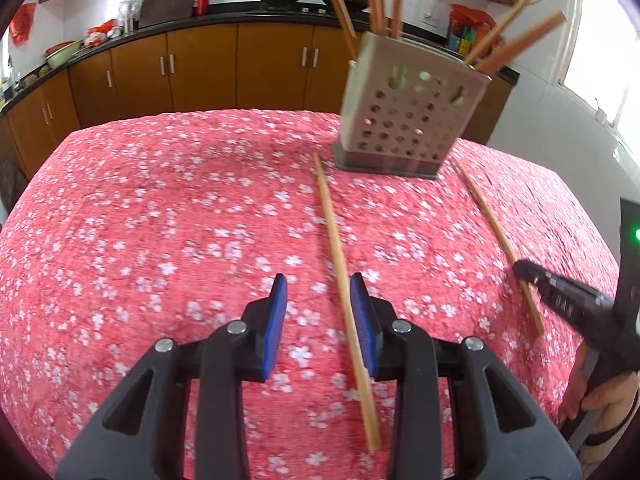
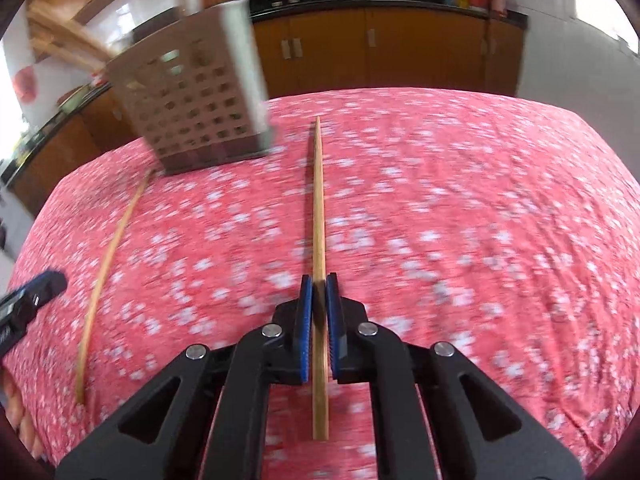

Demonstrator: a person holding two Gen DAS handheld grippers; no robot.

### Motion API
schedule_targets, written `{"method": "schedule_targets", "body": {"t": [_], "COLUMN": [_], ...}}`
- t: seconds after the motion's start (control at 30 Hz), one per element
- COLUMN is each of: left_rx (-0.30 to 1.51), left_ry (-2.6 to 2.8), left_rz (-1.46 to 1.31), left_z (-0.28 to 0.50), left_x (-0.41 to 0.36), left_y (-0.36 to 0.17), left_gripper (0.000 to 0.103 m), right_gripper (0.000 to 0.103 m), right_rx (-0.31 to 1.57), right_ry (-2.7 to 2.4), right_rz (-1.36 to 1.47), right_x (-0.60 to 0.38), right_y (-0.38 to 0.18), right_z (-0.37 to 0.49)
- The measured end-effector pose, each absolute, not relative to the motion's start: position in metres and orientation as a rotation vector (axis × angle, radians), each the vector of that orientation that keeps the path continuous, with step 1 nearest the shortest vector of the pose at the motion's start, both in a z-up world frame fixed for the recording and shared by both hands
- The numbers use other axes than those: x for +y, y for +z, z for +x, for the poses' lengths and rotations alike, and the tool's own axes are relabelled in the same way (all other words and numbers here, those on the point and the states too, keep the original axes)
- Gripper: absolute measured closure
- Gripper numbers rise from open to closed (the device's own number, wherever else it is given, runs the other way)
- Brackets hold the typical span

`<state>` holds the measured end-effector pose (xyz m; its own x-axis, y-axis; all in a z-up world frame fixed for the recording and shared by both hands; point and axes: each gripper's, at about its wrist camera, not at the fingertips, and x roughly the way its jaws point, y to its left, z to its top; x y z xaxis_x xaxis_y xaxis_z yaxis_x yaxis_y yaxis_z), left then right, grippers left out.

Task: Organize utensils
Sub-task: 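Lower the left tool onto a chopstick and close it while the right tool grasps one, then hold the grasped chopsticks in both tools just above the cloth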

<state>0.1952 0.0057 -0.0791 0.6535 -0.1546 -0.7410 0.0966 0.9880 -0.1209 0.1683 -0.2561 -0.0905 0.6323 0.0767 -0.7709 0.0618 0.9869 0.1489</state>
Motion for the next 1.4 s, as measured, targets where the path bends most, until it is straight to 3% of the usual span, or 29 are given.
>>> {"method": "schedule_targets", "body": {"t": [0.27, 0.37, 0.43, 0.53, 0.9, 1.4], "left_rx": [0.889, 0.907, 0.909, 0.903, 0.903, 0.883], "left_ry": [-0.179, -0.165, -0.144, -0.114, 0.036, 0.037], "left_rz": [-0.019, 0.003, 0.016, 0.034, -0.041, -0.085], "left_z": [0.201, 0.205, 0.208, 0.213, 0.248, 0.253], "left_x": [-0.017, -0.022, -0.024, -0.023, 0.052, 0.071], "left_y": [-0.092, -0.099, -0.104, -0.106, -0.107, -0.107], "left_gripper": [0.071, 0.08, 0.091, 0.095, 0.094, 0.093], "right_gripper": [0.095, 0.095, 0.095, 0.095, 0.095, 0.095], "right_rx": [0.883, 0.881, 0.881, 0.882, 0.884, 0.887], "right_ry": [-0.072, -0.071, -0.067, -0.054, -0.017, -0.029], "right_rz": [0.215, 0.205, 0.2, 0.188, 0.108, 0.077], "right_x": [-0.289, -0.289, -0.289, -0.285, -0.267, -0.264], "right_y": [-0.092, -0.092, -0.092, -0.092, -0.09, -0.093], "right_z": [0.167, 0.166, 0.166, 0.166, 0.18, 0.195]}}
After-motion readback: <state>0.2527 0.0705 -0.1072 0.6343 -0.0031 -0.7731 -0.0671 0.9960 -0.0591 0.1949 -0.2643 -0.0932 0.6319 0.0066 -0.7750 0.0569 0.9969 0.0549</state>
